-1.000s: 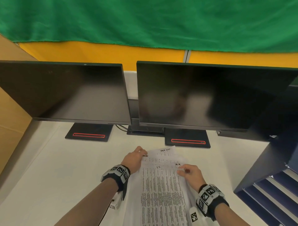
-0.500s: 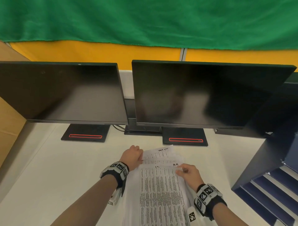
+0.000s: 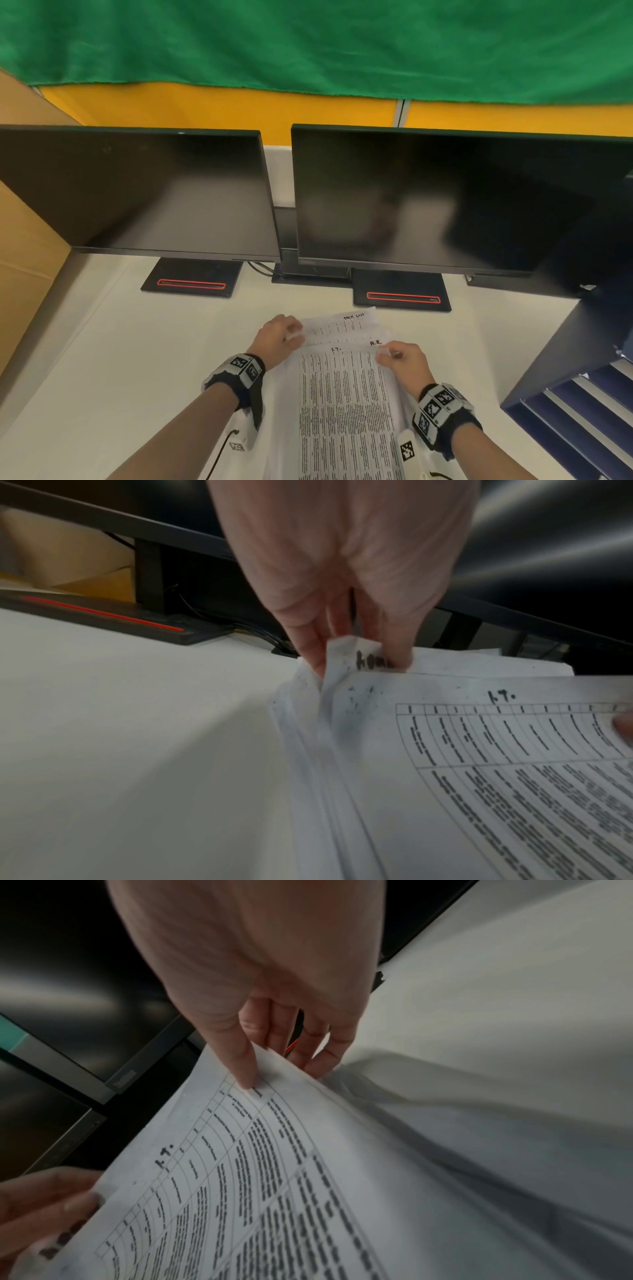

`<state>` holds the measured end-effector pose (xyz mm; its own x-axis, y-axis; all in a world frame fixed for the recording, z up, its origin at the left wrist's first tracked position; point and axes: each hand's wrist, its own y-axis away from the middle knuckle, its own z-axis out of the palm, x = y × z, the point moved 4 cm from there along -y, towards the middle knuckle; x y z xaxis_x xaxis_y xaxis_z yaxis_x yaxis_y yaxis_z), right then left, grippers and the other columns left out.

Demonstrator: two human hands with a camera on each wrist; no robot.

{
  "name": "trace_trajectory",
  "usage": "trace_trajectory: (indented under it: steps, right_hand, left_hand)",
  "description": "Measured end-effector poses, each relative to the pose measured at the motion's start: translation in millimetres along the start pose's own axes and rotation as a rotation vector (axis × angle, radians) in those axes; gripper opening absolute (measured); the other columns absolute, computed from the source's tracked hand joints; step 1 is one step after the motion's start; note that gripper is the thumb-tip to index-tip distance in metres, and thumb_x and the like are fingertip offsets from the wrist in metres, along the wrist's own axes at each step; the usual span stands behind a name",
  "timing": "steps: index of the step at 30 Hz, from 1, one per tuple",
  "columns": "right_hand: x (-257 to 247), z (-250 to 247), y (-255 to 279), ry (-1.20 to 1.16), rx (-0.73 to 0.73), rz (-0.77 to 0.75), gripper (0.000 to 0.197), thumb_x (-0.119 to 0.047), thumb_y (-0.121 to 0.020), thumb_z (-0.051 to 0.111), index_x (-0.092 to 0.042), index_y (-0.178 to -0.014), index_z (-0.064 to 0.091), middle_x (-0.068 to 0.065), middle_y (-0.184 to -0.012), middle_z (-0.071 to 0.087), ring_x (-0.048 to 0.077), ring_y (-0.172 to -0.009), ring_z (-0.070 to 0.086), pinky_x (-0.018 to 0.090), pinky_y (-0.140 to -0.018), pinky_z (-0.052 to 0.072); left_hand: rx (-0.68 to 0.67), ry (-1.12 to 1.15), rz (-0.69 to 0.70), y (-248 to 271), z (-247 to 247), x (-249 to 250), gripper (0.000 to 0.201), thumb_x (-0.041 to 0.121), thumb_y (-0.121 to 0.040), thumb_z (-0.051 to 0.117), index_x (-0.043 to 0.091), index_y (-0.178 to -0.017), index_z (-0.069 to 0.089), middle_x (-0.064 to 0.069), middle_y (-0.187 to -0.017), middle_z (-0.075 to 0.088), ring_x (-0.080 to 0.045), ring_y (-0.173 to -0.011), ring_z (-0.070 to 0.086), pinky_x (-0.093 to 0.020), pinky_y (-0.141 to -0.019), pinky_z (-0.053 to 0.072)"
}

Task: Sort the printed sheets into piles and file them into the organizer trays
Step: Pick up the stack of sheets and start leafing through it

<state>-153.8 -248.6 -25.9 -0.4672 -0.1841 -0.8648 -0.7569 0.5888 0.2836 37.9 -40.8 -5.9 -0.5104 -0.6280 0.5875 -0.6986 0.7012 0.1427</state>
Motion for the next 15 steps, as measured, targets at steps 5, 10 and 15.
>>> trace_trajectory:
  steps: [5,10,15]
  right_hand:
    - [-7,0,-3,-0.01,-0.012,0.006,0.006,-0.01,-0.082,0.068,-0.011,-0.082,0.074,0.007,-0.084,0.071,0.019,-0.08,0.063,0.018,-0.067,0.044]
    - [0,0,-1,0.019,0.011,0.014,0.005,-0.012,-0.082,0.068,-0.012,-0.083,0.073,0.009,-0.087,0.069,0.021,-0.083,0.061,0.025,-0.074,0.048]
    - [-6,-5,4,0.055,0.125,-0.028,0.019,-0.002,-0.08,0.069,-0.021,-0.082,0.063,0.005,-0.105,0.05,0.017,-0.091,0.052,0.025,-0.087,0.043]
  left_hand:
    - [0.023,-0.047,-0.063,-7,4,0,0.024,0.017,-0.098,0.041,0.012,-0.114,0.057,-0.004,-0.114,0.05,-0.02,-0.098,0.055,-0.029,-0.092,0.045]
    - [0.054,-0.142,-0.013,-12,3,9,0.017,0.025,-0.092,0.05,0.019,-0.101,0.063,0.004,-0.096,0.051,-0.013,-0.089,0.044,-0.024,-0.077,0.04]
    - [0.017,-0.186,0.196,-9,9,25,0.02,0.019,-0.096,0.047,0.016,-0.097,0.068,-0.001,-0.098,0.067,-0.013,-0.087,0.041,-0.027,-0.079,0.039]
